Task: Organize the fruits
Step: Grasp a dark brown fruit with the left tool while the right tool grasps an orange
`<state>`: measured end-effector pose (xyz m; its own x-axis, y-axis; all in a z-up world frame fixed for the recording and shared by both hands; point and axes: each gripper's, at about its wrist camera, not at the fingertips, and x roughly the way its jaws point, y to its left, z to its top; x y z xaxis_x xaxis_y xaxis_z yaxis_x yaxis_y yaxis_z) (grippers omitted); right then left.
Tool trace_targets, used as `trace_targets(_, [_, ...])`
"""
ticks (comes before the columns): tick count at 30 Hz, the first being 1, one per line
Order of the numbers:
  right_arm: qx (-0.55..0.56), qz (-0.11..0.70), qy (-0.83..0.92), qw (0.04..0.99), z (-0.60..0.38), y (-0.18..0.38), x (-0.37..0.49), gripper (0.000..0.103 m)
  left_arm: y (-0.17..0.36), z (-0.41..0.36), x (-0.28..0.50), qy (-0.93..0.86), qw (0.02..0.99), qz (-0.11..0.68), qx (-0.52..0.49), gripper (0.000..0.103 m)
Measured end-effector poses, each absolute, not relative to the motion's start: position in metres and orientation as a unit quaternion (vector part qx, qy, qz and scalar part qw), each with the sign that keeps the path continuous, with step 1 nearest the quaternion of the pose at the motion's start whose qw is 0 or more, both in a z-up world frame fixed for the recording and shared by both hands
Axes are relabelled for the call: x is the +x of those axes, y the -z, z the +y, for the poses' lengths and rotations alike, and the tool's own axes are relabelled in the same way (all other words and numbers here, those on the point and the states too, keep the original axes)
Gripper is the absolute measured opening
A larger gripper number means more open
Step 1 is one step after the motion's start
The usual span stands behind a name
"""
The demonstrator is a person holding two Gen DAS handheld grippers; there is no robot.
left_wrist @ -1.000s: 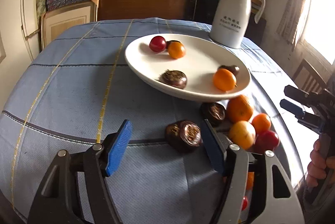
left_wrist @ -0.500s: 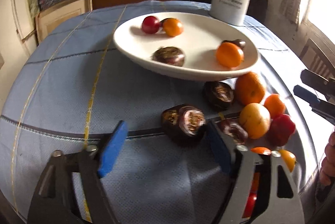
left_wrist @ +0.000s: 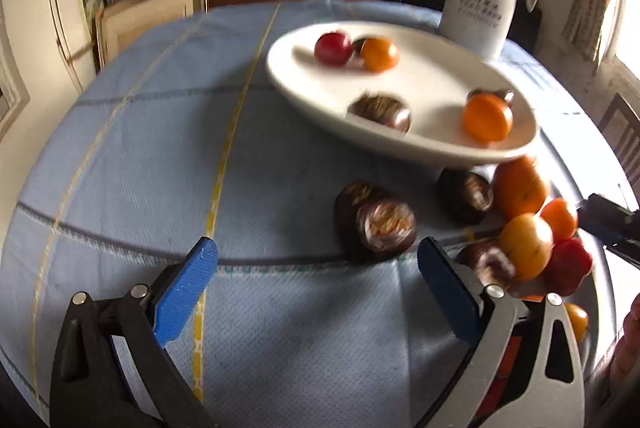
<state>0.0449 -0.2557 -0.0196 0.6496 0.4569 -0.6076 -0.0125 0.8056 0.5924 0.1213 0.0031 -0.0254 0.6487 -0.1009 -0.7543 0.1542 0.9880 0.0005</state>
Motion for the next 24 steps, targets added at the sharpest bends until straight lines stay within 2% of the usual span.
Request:
trace_targets(5, [0.276,0.411,-0.148,0.856,-0.246,0.023,0.053,0.043,0.023,-0.003,0.123,0.081,0.910,0.405,0.040,0.096])
trace_targets(7, [0.271,0.414,-0.147,0.857,-0.243,0.024,0.055,0.040,0.025,-0.005,0.127,0.095,0.906,0.412,0.036,0.077])
trace_targets(14, [0.251,0.426,-0.151,0.856,-0.233,0.028,0.061,0.038,0.032,-0.009,0.136,0.118,0.894,0.432,0.021,0.068])
trace_targets(15, [0.249,0.426,-0.153,0.856,-0.232,0.028,0.061,0.037,0.032,-0.011,0.136,0.121,0.894,0.431,0.026,0.065])
trace_targets(17, [0.246,0.424,-0.157,0.857,-0.231,0.027,0.060,0.036,0.031,-0.015,0.133,0.133,0.893,0.428,0.033,0.048])
trace_targets(18, [0.244,0.422,-0.156,0.859,-0.232,0.026,0.060,0.036,0.031,-0.017,0.133,0.132,0.894,0.426,0.038,0.045])
trace_targets(24, [0.244,0.403,-0.147,0.869,-0.239,0.021,0.056,0.036,0.023,-0.001,0.125,0.116,0.903,0.414,0.009,0.045])
